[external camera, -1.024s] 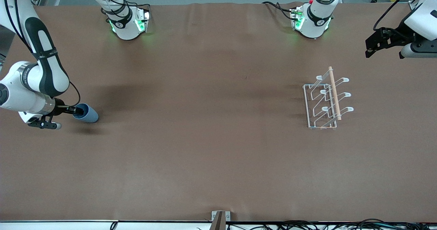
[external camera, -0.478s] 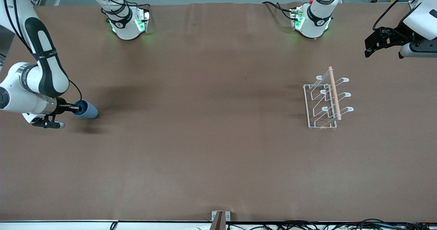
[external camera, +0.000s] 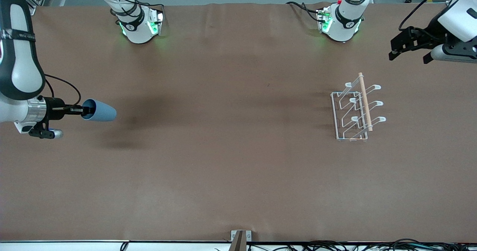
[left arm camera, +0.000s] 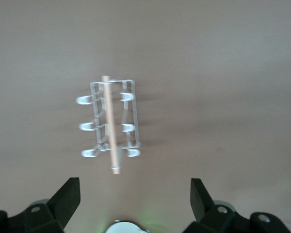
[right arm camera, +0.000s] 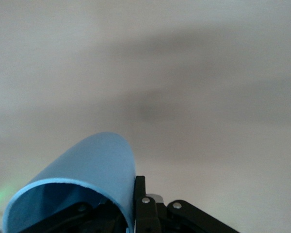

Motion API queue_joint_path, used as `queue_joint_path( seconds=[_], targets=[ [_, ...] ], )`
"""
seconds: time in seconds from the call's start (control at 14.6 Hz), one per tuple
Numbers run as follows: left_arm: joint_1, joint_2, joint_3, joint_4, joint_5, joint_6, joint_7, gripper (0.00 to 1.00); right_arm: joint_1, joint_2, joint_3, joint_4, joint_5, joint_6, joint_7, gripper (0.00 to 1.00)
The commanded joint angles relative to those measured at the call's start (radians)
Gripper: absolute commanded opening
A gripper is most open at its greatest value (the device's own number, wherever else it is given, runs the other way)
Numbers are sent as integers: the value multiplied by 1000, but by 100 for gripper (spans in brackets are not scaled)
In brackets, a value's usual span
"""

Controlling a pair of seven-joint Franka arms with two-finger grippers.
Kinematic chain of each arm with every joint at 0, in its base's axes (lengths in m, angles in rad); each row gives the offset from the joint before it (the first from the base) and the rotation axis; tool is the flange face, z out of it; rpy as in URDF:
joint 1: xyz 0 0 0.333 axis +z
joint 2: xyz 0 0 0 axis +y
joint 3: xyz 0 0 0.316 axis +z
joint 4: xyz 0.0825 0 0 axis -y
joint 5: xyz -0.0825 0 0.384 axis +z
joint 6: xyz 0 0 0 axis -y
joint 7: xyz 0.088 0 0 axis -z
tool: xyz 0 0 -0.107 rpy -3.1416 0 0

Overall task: Hang cup on cup holder
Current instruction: 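Lift the blue cup with the right gripper while the left gripper approaches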

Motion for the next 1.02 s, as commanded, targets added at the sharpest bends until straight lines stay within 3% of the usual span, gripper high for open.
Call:
queue_joint_path(
  seconds=[0.0, 0.14, 0.41, 0.75, 0.82, 0.96],
  targets=[
    [-3, 18, -1, 20, -107, -26, 20, 100, 53, -10, 0, -5, 159, -34, -9, 0],
    [-11, 46, -4, 19, -228, -26, 20, 100, 53, -17, 0, -2, 347, -96, -16, 0],
    [-85, 133, -21, 25, -385, -5, 17, 100, 62, -63, 43, -4, 544, -126, -32, 2],
    [-299, 179, -20, 70, -408, 174, -3, 100, 200, -50, 43, -4, 726, -111, -119, 2],
    [-339, 206, -20, 107, -405, 191, -3, 100, 217, -28, 43, -1, 751, -108, -158, 2],
    [-399, 251, -20, 160, -404, 246, 0, 100, 253, 57, 42, 2, 882, -100, -181, 0]
  ],
)
